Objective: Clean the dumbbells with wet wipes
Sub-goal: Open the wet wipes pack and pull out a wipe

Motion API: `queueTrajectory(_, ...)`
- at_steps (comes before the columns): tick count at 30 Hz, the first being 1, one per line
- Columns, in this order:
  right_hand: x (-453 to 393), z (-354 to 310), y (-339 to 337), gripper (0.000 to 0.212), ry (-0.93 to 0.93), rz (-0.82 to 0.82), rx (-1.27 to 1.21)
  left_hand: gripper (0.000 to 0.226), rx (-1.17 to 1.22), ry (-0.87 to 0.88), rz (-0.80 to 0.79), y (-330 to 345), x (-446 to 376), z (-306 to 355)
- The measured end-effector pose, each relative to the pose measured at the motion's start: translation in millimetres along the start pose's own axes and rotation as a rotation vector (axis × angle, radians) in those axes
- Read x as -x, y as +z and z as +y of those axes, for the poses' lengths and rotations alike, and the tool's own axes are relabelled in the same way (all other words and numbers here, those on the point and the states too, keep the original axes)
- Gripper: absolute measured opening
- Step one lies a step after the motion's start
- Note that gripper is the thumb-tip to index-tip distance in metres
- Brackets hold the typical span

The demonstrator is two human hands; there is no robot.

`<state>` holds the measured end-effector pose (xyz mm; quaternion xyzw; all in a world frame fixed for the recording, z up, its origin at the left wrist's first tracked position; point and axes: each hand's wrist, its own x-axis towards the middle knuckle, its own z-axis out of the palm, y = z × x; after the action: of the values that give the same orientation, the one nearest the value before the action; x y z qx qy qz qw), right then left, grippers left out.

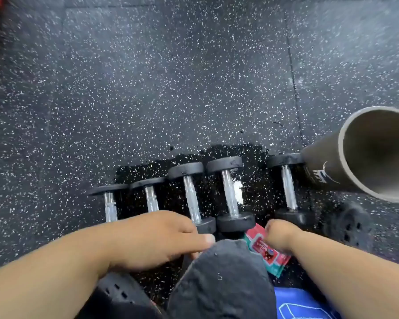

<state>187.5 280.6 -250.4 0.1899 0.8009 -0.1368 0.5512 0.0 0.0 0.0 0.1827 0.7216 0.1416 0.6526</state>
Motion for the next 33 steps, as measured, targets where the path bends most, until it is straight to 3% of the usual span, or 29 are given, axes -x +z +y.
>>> queueTrajectory(4,-10.4,-2.8,24.3,0.056,-0.038,0.053,0.088,0.054,0.064,0.057,0.112,21.9,13.2,2.6)
queueTrajectory(11,-4.8,6.9,40.5,0.014,0.011,0.203,0.118,0.059,0.003,0.067,0.268,65.6,42.7,12.4)
queueTrajectory(14,4.6,22.1,43.1,0.02,-0.014,0.255,0.059,0.056,-0.022,0.065,0.329,77.7,48.5,20.5)
queueTrajectory(17,31.6,23.0,30.9,0.011,-0.054,0.272,0.061,0.052,-0.051,0.05,0.337,92.3,47.8,28.3)
queueTrajectory(21,73.3,19.5,5.0,0.032,-0.133,0.228,0.107,0.05,-0.144,0.063,0.357,103.6,50.5,37.7)
queueTrajectory(24,109.6,23.4,-14.3,0.033,-0.129,0.279,0.059,0.049,-0.163,0.08,0.421,108.0,57.4,40.2)
queueTrajectory(28,189.0,25.8,-45.4,0.027,-0.112,0.322,-0.264,0.045,-0.194,0.093,0.492,116.6,62.8,44.8)
queueTrajectory(31,242.4,25.6,-61.9,0.009,-0.182,0.377,-0.585,0.038,-0.254,0.122,0.568,124.8,69.5,58.7)
queueTrajectory(33,270.4,24.4,-58.8,0.021,-0.287,0.411,-0.858,0.036,-0.229,0.167,0.623,133.1,71.5,68.9)
